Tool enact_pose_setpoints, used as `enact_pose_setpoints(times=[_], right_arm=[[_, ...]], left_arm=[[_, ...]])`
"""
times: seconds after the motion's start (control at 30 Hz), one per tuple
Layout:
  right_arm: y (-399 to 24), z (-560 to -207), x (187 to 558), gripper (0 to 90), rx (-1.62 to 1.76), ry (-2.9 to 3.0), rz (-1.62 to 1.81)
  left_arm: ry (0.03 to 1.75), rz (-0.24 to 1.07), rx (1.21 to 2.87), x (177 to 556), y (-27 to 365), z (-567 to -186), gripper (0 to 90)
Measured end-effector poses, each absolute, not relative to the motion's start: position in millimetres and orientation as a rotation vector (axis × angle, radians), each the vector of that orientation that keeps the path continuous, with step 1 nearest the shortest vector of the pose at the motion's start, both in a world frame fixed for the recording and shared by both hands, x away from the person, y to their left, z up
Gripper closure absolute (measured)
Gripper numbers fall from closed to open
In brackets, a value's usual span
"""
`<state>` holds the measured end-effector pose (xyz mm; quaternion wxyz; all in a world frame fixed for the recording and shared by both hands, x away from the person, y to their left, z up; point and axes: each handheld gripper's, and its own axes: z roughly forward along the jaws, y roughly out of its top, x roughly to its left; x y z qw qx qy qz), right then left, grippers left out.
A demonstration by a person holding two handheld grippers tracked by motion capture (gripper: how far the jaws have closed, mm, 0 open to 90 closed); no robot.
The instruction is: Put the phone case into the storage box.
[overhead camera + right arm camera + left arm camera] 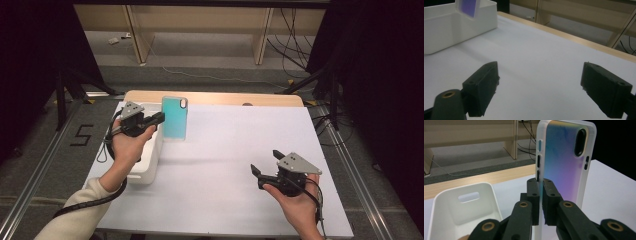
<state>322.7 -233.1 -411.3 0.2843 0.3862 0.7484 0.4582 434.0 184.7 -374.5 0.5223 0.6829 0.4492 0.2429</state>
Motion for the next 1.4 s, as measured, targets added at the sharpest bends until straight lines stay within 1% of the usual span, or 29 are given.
enact_pose_setpoints(times=[0.9,1.4], right_arm=[[-237,-413,321,15.8,1.037,1.963,1.257],[-237,-415,320,14.4,1.030,1.980,1.251]], left_arm=[[1.085,0.613,1.612,441,205,-369,85.2],[1.099,0.606,1.608,446,212,-369,85.2]])
